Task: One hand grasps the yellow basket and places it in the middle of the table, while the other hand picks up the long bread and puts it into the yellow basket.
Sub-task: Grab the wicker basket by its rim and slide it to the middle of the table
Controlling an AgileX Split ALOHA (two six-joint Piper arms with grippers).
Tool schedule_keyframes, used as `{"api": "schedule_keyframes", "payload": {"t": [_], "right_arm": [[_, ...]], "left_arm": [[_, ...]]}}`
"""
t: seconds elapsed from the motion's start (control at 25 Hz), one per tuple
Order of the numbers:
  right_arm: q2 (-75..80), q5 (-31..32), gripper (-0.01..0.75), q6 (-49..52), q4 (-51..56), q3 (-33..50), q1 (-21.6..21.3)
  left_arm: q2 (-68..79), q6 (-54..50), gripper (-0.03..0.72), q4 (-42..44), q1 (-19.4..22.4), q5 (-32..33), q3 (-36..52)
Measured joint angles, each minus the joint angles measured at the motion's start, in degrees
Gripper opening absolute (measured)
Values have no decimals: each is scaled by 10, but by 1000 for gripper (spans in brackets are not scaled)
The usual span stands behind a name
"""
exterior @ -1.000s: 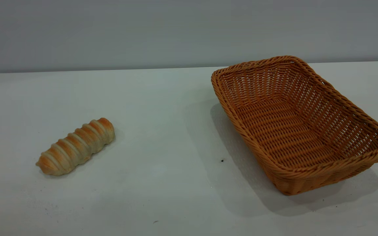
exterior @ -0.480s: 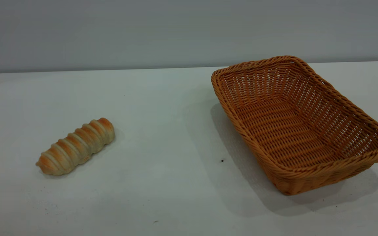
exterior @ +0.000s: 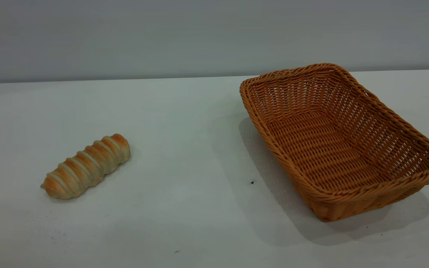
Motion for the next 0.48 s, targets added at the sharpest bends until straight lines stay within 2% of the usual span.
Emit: {"api": "schedule_keyframes", "payload": {"t": [0.48], "right_arm": [[0,0,345,0,19,0,33]], "left_arm": [[0,0,241,-1,0,0,0]]}}
